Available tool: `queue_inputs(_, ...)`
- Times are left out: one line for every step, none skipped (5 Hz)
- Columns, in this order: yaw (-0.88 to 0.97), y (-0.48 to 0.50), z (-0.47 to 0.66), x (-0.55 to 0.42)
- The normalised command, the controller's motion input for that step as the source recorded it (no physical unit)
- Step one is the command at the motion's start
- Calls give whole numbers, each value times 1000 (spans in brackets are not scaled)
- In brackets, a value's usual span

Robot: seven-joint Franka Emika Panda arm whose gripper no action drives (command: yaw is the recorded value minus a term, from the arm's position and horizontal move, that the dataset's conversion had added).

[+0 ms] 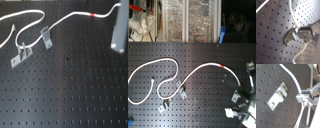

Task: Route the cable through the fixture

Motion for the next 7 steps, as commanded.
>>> queue_inputs(357, 68, 7, -391)
queue_inputs(274, 34, 4, -246)
queue_inputs(0, 21, -1, 17)
queue_inputs(-586, -275, 122, -20)
queue_inputs(-634, -228, 69, -132)
queue_inputs(-43, -14, 0, -8)
queue_inputs(-77, -246, 130, -353)
